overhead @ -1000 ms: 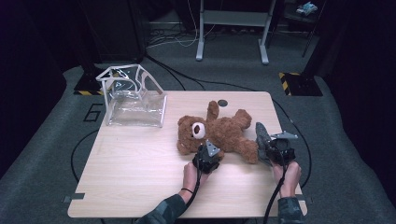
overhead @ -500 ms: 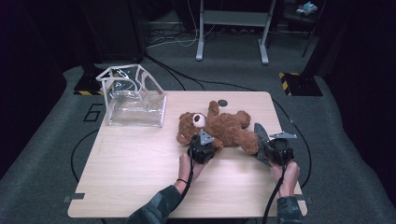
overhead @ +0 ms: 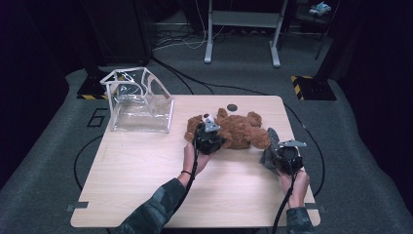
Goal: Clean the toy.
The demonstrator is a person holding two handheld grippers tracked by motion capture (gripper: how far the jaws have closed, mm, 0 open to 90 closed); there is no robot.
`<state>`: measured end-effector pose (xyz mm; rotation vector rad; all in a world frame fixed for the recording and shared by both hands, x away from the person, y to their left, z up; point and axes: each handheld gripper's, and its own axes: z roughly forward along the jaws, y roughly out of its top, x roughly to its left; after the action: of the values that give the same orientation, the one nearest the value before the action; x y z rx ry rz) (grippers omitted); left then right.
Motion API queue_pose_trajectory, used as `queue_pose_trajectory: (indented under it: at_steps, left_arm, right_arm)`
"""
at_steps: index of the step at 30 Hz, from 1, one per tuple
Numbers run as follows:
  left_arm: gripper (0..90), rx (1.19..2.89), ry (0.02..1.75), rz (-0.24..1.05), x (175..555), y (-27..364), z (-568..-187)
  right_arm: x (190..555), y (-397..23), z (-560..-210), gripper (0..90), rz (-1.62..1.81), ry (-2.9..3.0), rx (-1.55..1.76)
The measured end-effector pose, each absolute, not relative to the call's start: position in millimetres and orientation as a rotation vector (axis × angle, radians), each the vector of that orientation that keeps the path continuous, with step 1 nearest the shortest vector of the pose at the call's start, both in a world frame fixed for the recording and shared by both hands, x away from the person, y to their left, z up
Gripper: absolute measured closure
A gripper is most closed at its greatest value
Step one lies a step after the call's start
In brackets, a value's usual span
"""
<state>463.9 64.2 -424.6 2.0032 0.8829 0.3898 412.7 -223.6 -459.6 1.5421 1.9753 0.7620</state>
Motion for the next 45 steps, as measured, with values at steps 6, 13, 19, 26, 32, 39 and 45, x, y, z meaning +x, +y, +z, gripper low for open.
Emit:
queue_pose_trajectory:
  at_steps: [6, 13, 19, 26, 32, 39, 45]
  left_arm:
    - [81.8, 1.991, 0.873, 0.390, 467.0, 64.5, -411.9]
    - [82.1, 1.960, 0.868, 0.385, 471.0, 60.8, -389.2]
    - [81.8, 1.954, 0.926, 0.345, 482.6, 62.5, -399.1]
    - [81.5, 1.943, 0.956, 0.332, 487.2, 69.1, -401.8]
    - [80.9, 1.942, 0.960, 0.335, 490.7, 71.6, -401.9]
    - [80.5, 1.944, 0.976, 0.345, 495.1, 72.9, -402.2]
    - [80.4, 1.953, 0.982, 0.327, 499.0, 79.1, -402.8]
  right_arm:
    - [406.1, -215.0, -462.0, 75.9, 0.779, 1.986, 1.522]
    - [400.8, -207.1, -453.9, 75.8, 0.811, 1.989, 1.492]
    - [393.4, -194.7, -451.3, 75.9, 0.852, 2.017, 1.437]
    - [377.8, -158.4, -432.2, 76.0, 0.978, 2.031, 1.297]
    - [398.5, -124.3, -414.2, 76.1, 1.021, 2.023, 1.191]
    - [446.4, -90.6, -408.1, 76.3, 1.017, 2.028, 1.147]
    - [467.0, -90.7, -416.7, 76.4, 0.949, 2.044, 1.199]
